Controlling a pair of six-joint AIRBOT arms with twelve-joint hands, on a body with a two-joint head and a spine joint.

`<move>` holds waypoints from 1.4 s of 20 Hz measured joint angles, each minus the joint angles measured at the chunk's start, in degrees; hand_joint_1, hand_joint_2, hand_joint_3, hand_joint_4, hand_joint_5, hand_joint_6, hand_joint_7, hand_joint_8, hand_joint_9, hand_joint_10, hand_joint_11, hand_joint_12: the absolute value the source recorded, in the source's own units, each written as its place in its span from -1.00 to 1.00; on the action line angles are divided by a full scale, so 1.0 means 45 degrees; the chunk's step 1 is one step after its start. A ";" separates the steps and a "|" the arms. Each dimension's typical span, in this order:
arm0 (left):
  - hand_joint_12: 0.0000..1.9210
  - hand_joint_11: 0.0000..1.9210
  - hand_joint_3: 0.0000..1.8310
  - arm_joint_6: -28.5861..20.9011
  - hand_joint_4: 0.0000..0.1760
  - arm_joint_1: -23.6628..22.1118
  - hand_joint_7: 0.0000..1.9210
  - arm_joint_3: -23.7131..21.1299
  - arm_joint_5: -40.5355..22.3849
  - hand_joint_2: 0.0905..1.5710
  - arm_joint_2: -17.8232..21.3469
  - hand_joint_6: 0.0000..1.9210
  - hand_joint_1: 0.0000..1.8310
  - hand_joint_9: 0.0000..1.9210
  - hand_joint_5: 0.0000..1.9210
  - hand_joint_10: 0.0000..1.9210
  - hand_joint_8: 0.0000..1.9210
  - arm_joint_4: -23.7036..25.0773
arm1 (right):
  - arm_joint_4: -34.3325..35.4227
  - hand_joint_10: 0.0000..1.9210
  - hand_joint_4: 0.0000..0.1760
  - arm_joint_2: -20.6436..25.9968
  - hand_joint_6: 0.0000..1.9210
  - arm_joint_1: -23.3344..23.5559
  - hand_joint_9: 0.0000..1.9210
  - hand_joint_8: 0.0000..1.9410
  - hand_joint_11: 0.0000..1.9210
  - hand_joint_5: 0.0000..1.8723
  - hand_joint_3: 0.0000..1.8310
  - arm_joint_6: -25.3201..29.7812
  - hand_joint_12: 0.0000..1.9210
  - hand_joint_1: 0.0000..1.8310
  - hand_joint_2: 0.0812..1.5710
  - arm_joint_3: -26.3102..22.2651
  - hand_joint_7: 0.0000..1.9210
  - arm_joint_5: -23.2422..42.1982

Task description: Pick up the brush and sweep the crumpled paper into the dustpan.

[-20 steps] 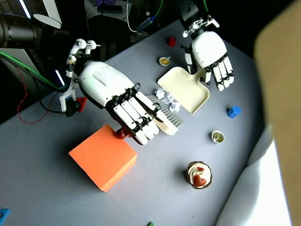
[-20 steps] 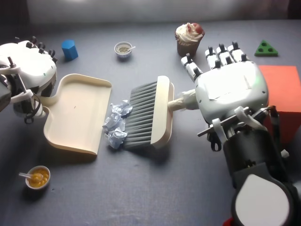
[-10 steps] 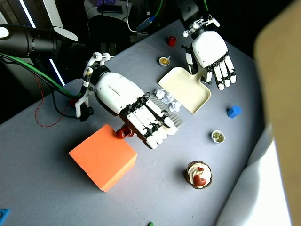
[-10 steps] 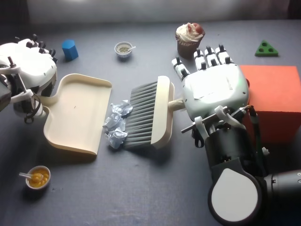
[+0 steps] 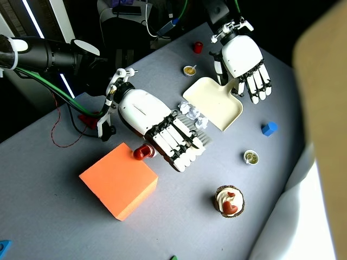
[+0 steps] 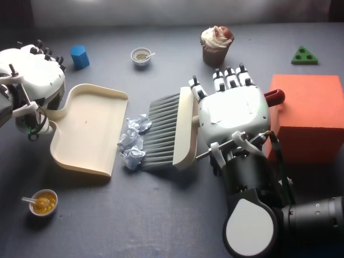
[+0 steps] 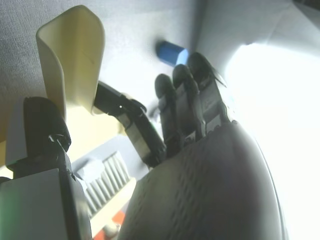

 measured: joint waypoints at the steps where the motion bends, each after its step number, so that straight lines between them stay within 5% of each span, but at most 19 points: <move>1: -0.55 -0.91 -1.00 0.0000 -1.00 0.0000 -0.65 -0.0005 0.0000 0.32 0.0000 -0.16 0.22 -0.75 0.13 -1.00 -1.00 -0.0010 | -0.0010 -0.99 -1.00 -0.0044 -0.99 0.0000 -0.71 -1.00 -0.69 -0.75 -1.00 0.0058 -0.97 0.34 0.12 0.0194 -0.73 -0.0005; 3: -0.59 -0.98 -1.00 0.0005 -0.59 -0.0005 -0.65 0.0000 -0.0010 0.32 0.0000 -0.16 0.20 -0.77 0.13 -1.00 -1.00 -0.0010 | 0.0136 -0.99 -1.00 -0.0136 -0.99 0.0000 -0.69 -0.99 -0.69 -0.74 -1.00 0.0073 -0.97 0.35 0.11 0.0471 -0.71 -0.0044; 5: -0.62 -0.97 -1.00 0.0005 -0.80 -0.0005 -0.62 0.0000 -0.0010 0.31 0.0000 -0.21 0.22 -0.74 0.16 -0.99 -0.99 0.0000 | 0.0136 -0.99 -1.00 -0.0214 -1.00 0.0000 -0.65 -0.99 -0.68 -0.73 -1.00 0.0078 -0.97 0.39 0.14 0.0583 -0.68 -0.0092; 6: -0.62 -0.95 -1.00 0.0000 -0.45 -0.0005 -0.65 0.0000 -0.0010 0.32 0.0000 -0.15 0.19 -0.77 0.13 -1.00 -1.00 0.0005 | 0.0126 -1.00 -1.00 -0.0257 -1.00 0.0000 -0.68 -1.00 -0.69 -0.73 -0.99 0.0087 -0.98 0.39 0.16 0.0607 -0.71 -0.0102; 7: -0.61 -0.93 -1.00 0.0000 -0.42 -0.0005 -0.66 -0.0005 -0.0005 0.33 0.0000 -0.14 0.19 -0.77 0.12 -1.00 -1.00 0.0005 | 0.0117 -0.99 -1.00 -0.0272 -0.99 0.0000 -0.67 -0.99 -0.67 -0.72 -1.00 0.0102 -0.97 0.39 0.15 0.0617 -0.70 -0.0078; 9: -0.58 -0.81 -1.00 0.0005 -0.98 -0.0015 -0.65 0.0000 -0.0015 0.32 0.0000 -0.16 0.21 -0.74 0.13 -1.00 -1.00 0.0005 | 0.0083 -1.00 -1.00 -0.0282 -1.00 0.0000 -0.68 -1.00 -0.65 -0.73 -1.00 0.0141 -0.97 0.37 0.16 0.0622 -0.73 -0.0068; 13: -0.67 -1.00 -1.00 0.0000 -0.94 -0.0053 -0.66 0.0000 -0.0005 0.33 0.0000 -0.14 0.21 -0.78 0.12 -1.00 -1.00 0.0010 | -0.0015 -0.98 -1.00 -0.0282 -0.98 0.0000 -0.58 -0.98 -0.62 -0.59 -1.00 0.0146 -0.96 0.37 0.14 0.0622 -0.62 -0.0058; 14: -0.71 -1.00 -1.00 0.0005 -0.72 -0.0083 -0.67 0.0000 0.0005 0.34 0.0000 -0.12 0.20 -0.80 0.11 -1.00 -1.00 0.0019 | -0.0019 -0.96 -1.00 -0.0282 -0.99 0.0000 -0.13 -0.98 -0.35 -0.40 -1.00 0.0146 -0.84 0.38 0.11 0.0641 -0.22 -0.0053; 15: -0.71 -1.00 -1.00 0.0000 -0.72 -0.0097 -0.67 0.0000 0.0000 0.34 0.0000 -0.12 0.20 -0.80 0.11 -1.00 -1.00 0.0024 | -0.0063 -0.96 -1.00 -0.0277 -0.99 -0.0005 -0.13 -0.98 -0.35 -0.40 -1.00 0.0155 -0.84 0.38 0.11 0.0665 -0.22 -0.0029; 16: -0.73 -1.00 -1.00 0.0005 -0.92 -0.0097 -0.67 -0.0005 0.0000 0.33 0.0000 -0.14 0.21 -0.80 0.12 -1.00 -1.00 0.0024 | -0.0136 -0.86 -1.00 -0.0262 -1.00 0.0000 0.08 -0.98 -0.29 -0.22 -1.00 0.0175 -0.25 0.38 0.17 0.0675 0.05 -0.0024; 17: -0.73 -0.99 -1.00 0.0005 -1.00 -0.0097 -0.66 -0.0005 0.0000 0.32 0.0000 -0.18 0.23 -0.78 0.14 -0.99 -1.00 0.0019 | -0.0262 -0.60 -1.00 -0.0257 -0.99 0.0000 0.15 -0.45 -0.31 -0.04 -0.96 0.0180 0.25 0.48 0.21 0.0704 0.20 -0.0019; 18: -0.73 -0.99 -1.00 0.0005 -1.00 -0.0121 -0.65 -0.0005 0.0000 0.32 0.0000 -0.18 0.24 -0.78 0.14 -0.99 -1.00 0.0024 | -0.0291 0.31 -1.00 -0.0257 -0.56 0.0000 0.06 0.02 -0.17 0.25 -0.98 0.0199 0.72 0.35 0.23 0.0753 0.11 -0.0019; 19: -0.73 -0.99 -1.00 0.0015 -1.00 -0.0160 -0.65 -0.0005 0.0000 0.32 0.0000 -0.19 0.24 -0.77 0.15 -1.00 -1.00 0.0000 | -0.0296 0.62 -1.00 -0.0253 -0.35 -0.0005 -0.01 0.23 -0.16 0.24 -0.99 0.0194 0.87 0.31 0.27 0.0801 0.05 -0.0024; 20: -0.73 -0.99 -1.00 0.0034 -1.00 -0.0185 -0.65 0.0000 -0.0015 0.32 -0.0005 -0.19 0.24 -0.77 0.15 -1.00 -1.00 0.0024 | -0.0316 0.62 -1.00 -0.0248 -0.35 0.0000 -0.01 0.23 -0.16 0.24 -0.99 0.0214 0.87 0.31 0.27 0.0835 0.05 -0.0015; 21: -0.73 -0.98 -1.00 0.0039 -1.00 -0.0185 -0.66 -0.0005 -0.0010 0.33 -0.0005 -0.15 0.23 -0.78 0.12 -1.00 -1.00 0.0029 | -0.0471 0.92 -1.00 -0.0223 0.73 0.0000 0.14 0.85 -0.02 0.13 -1.00 0.0214 0.97 0.28 0.17 0.0835 0.11 -0.0015; 23: -0.68 -0.86 -1.00 0.0039 -1.00 -0.0185 -0.65 -0.0005 -0.0005 0.33 -0.0005 -0.14 0.22 -0.75 0.12 -0.99 -1.00 0.0019 | -0.0899 0.98 -1.00 -0.0146 0.95 0.0000 0.29 0.97 0.14 0.22 -1.00 0.0238 0.99 0.34 0.20 0.0835 0.22 0.0000; 24: -0.66 -0.86 -1.00 0.0039 -0.91 -0.0185 -0.64 0.0000 -0.0010 0.34 -0.0005 -0.11 0.20 -0.73 0.10 -0.99 -1.00 0.0024 | -0.1078 1.00 -1.00 -0.0117 1.00 0.0000 0.37 1.00 -0.12 0.26 -0.99 0.0257 0.70 0.37 0.25 0.0835 0.29 0.0005; 25: -0.65 -0.86 -1.00 0.0039 -1.00 -0.0185 -0.66 0.0000 -0.0010 0.35 -0.0005 -0.07 0.20 -0.75 0.07 -1.00 -1.00 0.0024 | -0.1273 1.00 -1.00 -0.0078 1.00 0.0000 0.38 1.00 -0.07 0.23 -0.99 0.0243 0.93 0.41 0.32 0.0835 0.28 0.0034; 28: -0.63 -0.90 -1.00 0.0039 -1.00 -0.0185 -0.66 0.0000 -0.0010 0.36 -0.0005 -0.06 0.20 -0.75 0.07 -1.00 -1.00 0.0024 | -0.1880 1.00 -1.00 0.0199 1.00 0.0029 0.35 1.00 0.25 0.24 -0.99 0.0282 1.00 0.44 0.38 0.0821 0.24 0.0340</move>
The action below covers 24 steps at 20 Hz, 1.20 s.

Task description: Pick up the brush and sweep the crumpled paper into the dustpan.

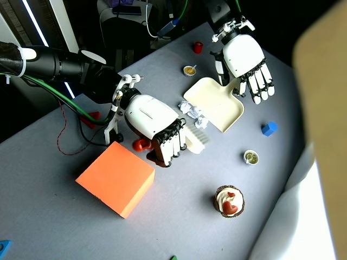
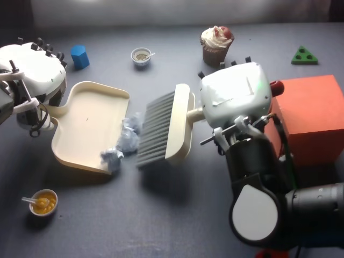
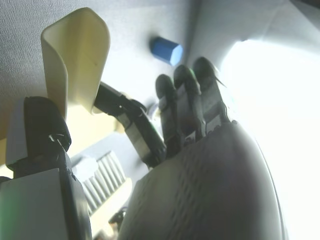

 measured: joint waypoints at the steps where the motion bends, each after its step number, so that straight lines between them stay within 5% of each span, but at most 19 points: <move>1: -0.63 -0.90 -1.00 0.0000 -1.00 0.0000 -0.66 0.0000 0.0000 0.36 0.0000 -0.06 0.20 -0.75 0.07 -1.00 -1.00 0.0000 | -0.0015 1.00 -1.00 0.0068 1.00 0.0044 0.35 1.00 0.25 0.24 -0.99 -0.0005 1.00 0.44 0.38 0.0000 0.24 0.0068; 2: -0.65 -0.96 -1.00 0.0000 -1.00 0.0000 -0.66 0.0000 0.0000 0.35 0.0000 -0.08 0.21 -0.77 0.08 -1.00 -1.00 -0.0010 | 0.0078 1.00 -1.00 0.0194 1.00 0.0141 0.38 1.00 0.30 0.28 -0.99 -0.0015 1.00 0.52 0.41 -0.0015 0.29 0.0170; 3: -0.66 -0.97 -1.00 0.0000 -0.80 0.0000 -0.66 0.0000 -0.0005 0.35 0.0000 -0.07 0.19 -0.77 0.07 -1.00 -1.00 0.0000 | 0.0146 1.00 -1.00 0.0340 1.00 0.0248 0.38 1.00 0.34 0.27 -0.99 -0.0112 1.00 0.55 0.43 -0.0107 0.29 0.0257; 5: -0.67 -0.99 -1.00 0.0005 -0.80 0.0000 -0.66 0.0000 0.0000 0.36 0.0000 -0.06 0.19 -0.77 0.07 -1.00 -1.00 -0.0005 | 0.0141 1.00 -1.00 0.0695 1.00 0.0510 0.36 1.00 0.31 0.26 -1.00 -0.0447 1.00 0.53 0.44 -0.0418 0.27 0.0408; 6: -0.66 -0.97 -1.00 0.0000 -1.00 0.0000 -0.66 0.0000 0.0000 0.36 0.0000 -0.06 0.20 -0.77 0.07 -1.00 -1.00 -0.0005 | 0.0136 1.00 -1.00 0.0860 1.00 0.0641 0.35 1.00 0.31 0.26 -1.00 -0.0690 1.00 0.53 0.44 -0.0602 0.26 0.0486; 9: -0.66 -0.97 -1.00 0.0005 -1.00 -0.0005 -0.66 0.0000 -0.0005 0.35 0.0000 -0.10 0.20 -0.76 0.09 -1.00 -1.00 -0.0010 | -0.0772 1.00 -1.00 0.1399 1.00 0.0874 0.35 1.00 0.38 0.24 -1.00 -0.0933 1.00 0.54 0.43 -0.1180 0.25 0.0787; 10: -0.67 -0.97 -1.00 0.0000 -0.73 -0.0005 -0.66 -0.0005 -0.0005 0.34 0.0000 -0.10 0.20 -0.77 0.10 -1.00 -1.00 -0.0005 | -0.1195 1.00 -1.00 0.1559 1.00 0.0962 0.36 1.00 0.38 0.24 -1.00 -0.1117 1.00 0.54 0.42 -0.1336 0.26 0.1035; 11: -0.67 -0.98 -1.00 0.0000 -0.99 -0.0005 -0.67 0.0000 -0.0010 0.34 0.0000 -0.11 0.21 -0.77 0.10 -1.00 -1.00 -0.0005 | -0.1331 1.00 -1.00 0.1651 1.00 0.1122 0.35 1.00 0.36 0.24 -1.00 -0.1375 1.00 0.54 0.44 -0.1443 0.27 0.1311; 12: -0.67 -0.98 -1.00 0.0000 -1.00 -0.0005 -0.68 -0.0005 -0.0005 0.34 0.0000 -0.10 0.21 -0.78 0.09 -1.00 -1.00 -0.0005 | -0.1530 1.00 -1.00 0.1734 1.00 0.1307 0.36 1.00 0.34 0.23 -1.00 -0.1783 1.00 0.55 0.45 -0.1506 0.26 0.1685; 18: -0.64 -0.97 -1.00 0.0005 -0.99 0.0005 -0.66 -0.0005 -0.0005 0.36 0.0000 -0.06 0.20 -0.77 0.07 -1.00 -0.99 -0.0005 | -0.1821 1.00 -1.00 0.1608 1.00 0.2506 0.25 1.00 0.24 0.18 -1.00 -0.6771 1.00 0.56 0.43 -0.1729 0.17 0.3837; 19: -0.65 -0.98 -1.00 0.0005 -0.78 0.0005 -0.67 -0.0010 -0.0010 0.35 0.0000 -0.06 0.19 -0.78 0.07 -1.00 -1.00 -0.0005 | -0.1647 1.00 -1.00 0.1506 1.00 0.2642 0.24 1.00 0.22 0.17 -1.00 -0.7732 1.00 0.58 0.43 -0.1797 0.17 0.3959; 22: -0.63 -0.95 -1.00 0.0005 -1.00 0.0029 -0.66 -0.0010 -0.0024 0.35 -0.0010 -0.08 0.21 -0.76 0.08 -0.99 -1.00 -0.0102 | -0.0160 1.00 -0.93 0.1277 1.00 0.2856 0.19 1.00 0.21 0.11 -1.00 -1.0394 1.00 0.57 0.44 -0.2074 0.13 0.4167; 24: -0.61 -0.96 -1.00 -0.0005 -1.00 0.0165 -0.67 -0.0010 -0.0121 0.35 -0.0024 -0.09 0.22 -0.76 0.09 -1.00 -1.00 -0.0112 | 0.0549 1.00 0.81 0.1117 1.00 0.2856 0.20 1.00 0.23 0.10 -1.00 -1.1487 1.00 0.57 0.42 -0.2103 0.12 0.4114</move>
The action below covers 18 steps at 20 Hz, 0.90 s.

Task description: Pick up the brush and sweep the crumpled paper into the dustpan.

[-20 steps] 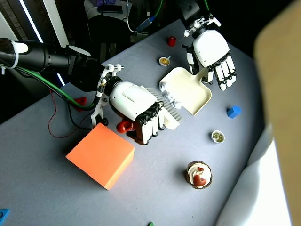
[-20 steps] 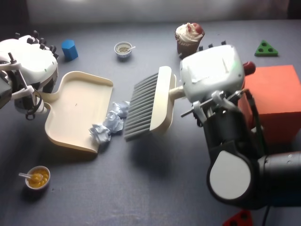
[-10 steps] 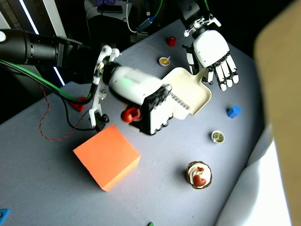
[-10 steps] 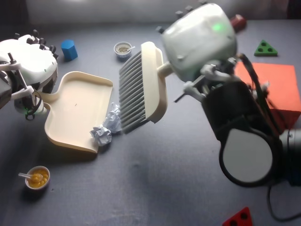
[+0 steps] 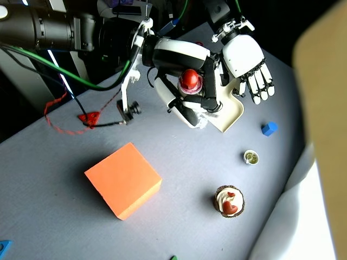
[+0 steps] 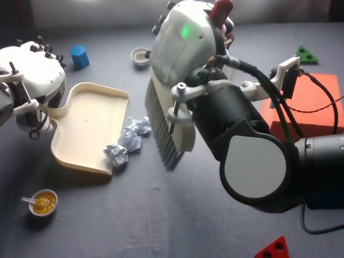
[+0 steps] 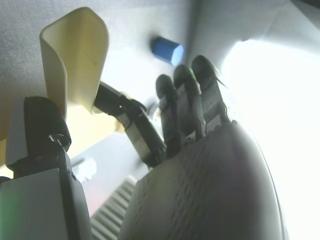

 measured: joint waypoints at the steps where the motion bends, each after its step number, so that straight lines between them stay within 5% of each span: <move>1: -0.61 -0.96 -1.00 -0.0044 -1.00 0.0053 -0.69 0.0000 -0.0034 0.36 -0.0015 -0.06 0.21 -0.77 0.07 -1.00 -1.00 -0.0097 | 0.0243 1.00 0.96 -0.0083 1.00 0.0058 0.19 1.00 0.24 0.09 -1.00 -0.0539 1.00 0.57 0.40 -0.0015 0.13 -0.0189; 4: -0.61 -0.96 -1.00 -0.0155 -1.00 0.0155 -0.67 -0.0039 -0.0102 0.36 -0.0015 -0.07 0.20 -0.77 0.07 -1.00 -0.99 -0.0087 | 0.1093 1.00 1.00 -0.0374 1.00 0.0238 0.22 1.00 0.25 0.12 -1.00 -0.1583 1.00 0.57 0.41 -0.0010 0.15 -0.0792; 18: -0.60 -0.93 -1.00 -0.0379 -1.00 0.0340 -0.65 -0.0102 -0.0321 0.35 -0.0330 -0.07 0.21 -0.75 0.08 -0.99 -0.99 -0.0058 | 0.1496 1.00 1.00 -0.1744 1.00 0.0034 0.24 1.00 0.26 0.14 -1.00 -0.1860 1.00 0.56 0.44 0.1851 0.17 -0.1175</move>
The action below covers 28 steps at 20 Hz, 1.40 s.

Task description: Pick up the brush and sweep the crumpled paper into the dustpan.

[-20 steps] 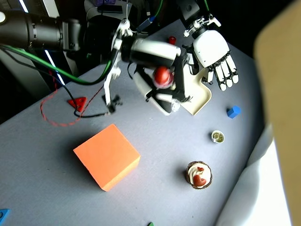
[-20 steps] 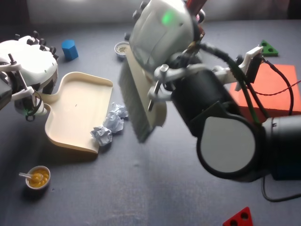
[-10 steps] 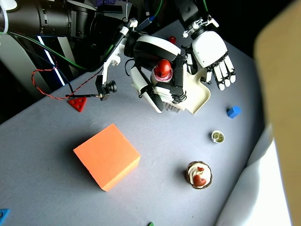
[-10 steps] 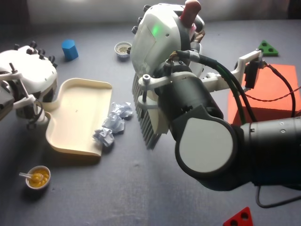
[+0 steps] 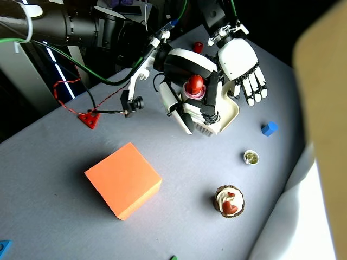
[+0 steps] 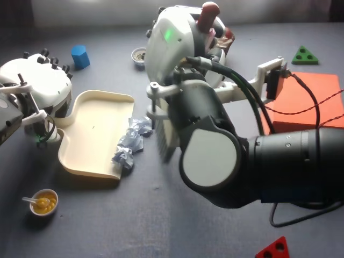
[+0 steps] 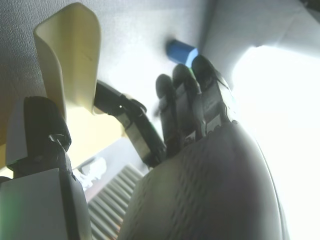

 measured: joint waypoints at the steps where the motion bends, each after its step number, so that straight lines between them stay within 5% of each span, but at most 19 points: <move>1: -0.60 -0.94 -1.00 0.0000 -1.00 0.0000 -0.66 0.0000 -0.0029 0.36 0.0005 -0.05 0.20 -0.76 0.06 -1.00 -1.00 -0.0005 | 0.0384 1.00 1.00 -0.0073 1.00 -0.0083 0.24 1.00 0.26 0.14 -1.00 -0.0063 1.00 0.57 0.43 0.0087 0.16 -0.0068; 10: -0.59 -0.98 -1.00 0.0000 -1.00 -0.0015 -0.69 0.0000 -0.0044 0.34 -0.0015 -0.09 0.22 -0.78 0.09 -1.00 -1.00 0.0078 | -0.0160 1.00 1.00 -0.1554 1.00 -0.0253 0.26 1.00 0.27 0.14 -1.00 0.0384 1.00 0.56 0.41 0.1088 0.17 -0.0219; 22: -0.52 -0.98 -1.00 0.0005 -1.00 -0.0058 -0.67 0.0015 -0.0039 0.35 -0.0068 -0.08 0.21 -0.80 0.08 -1.00 -1.00 0.0131 | -0.1219 1.00 1.00 -0.1826 1.00 -0.0374 0.27 1.00 0.21 0.15 -1.00 0.4590 1.00 0.57 0.41 0.1336 0.18 -0.0457; 28: -0.53 -0.97 -1.00 0.0000 -1.00 -0.0121 -0.67 0.0000 -0.0049 0.33 -0.0068 -0.14 0.23 -0.79 0.12 -0.99 -1.00 0.0117 | -0.1617 1.00 1.00 -0.1661 1.00 -0.0379 0.27 1.00 0.19 0.14 -1.00 0.5124 1.00 0.57 0.43 0.1229 0.17 -0.0636</move>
